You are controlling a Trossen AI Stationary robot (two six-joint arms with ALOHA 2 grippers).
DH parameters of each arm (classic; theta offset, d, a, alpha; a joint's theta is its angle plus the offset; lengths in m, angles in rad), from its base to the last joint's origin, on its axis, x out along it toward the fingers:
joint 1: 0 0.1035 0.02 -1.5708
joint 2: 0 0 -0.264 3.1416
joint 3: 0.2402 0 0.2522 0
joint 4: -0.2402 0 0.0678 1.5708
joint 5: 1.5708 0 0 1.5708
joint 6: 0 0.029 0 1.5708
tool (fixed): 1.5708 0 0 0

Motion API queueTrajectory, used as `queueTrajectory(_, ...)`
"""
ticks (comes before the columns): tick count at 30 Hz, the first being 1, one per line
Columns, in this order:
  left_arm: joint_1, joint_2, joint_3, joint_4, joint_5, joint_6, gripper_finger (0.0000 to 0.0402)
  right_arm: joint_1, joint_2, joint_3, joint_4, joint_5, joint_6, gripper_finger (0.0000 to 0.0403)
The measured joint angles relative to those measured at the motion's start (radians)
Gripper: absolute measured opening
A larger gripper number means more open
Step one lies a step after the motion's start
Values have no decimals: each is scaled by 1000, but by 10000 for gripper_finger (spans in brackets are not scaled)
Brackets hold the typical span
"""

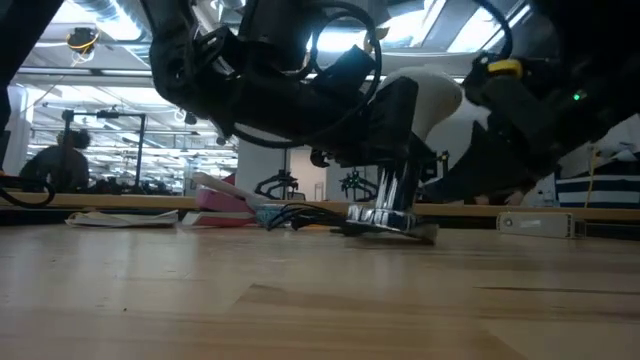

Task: Screw lightbulb
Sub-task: Remove the lightbulb from the lamp

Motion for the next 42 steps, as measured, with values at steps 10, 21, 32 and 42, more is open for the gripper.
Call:
queueTrajectory(10,0,3,0,69,71,-3,153,3,-142,-1,-262,172,8,60)
queueTrajectory(21,-8,-6,4,-55,175,-79,153,-85,-82,-7,-267,103,-26,60)
queueTrajectory(32,-11,-8,5,-77,175,-82,153,-127,-42,-8,-218,56,-243,60)
queueTrajectory(42,-13,-7,5,-77,180,-81,153,-131,10,-8,-178,64,-341,60)
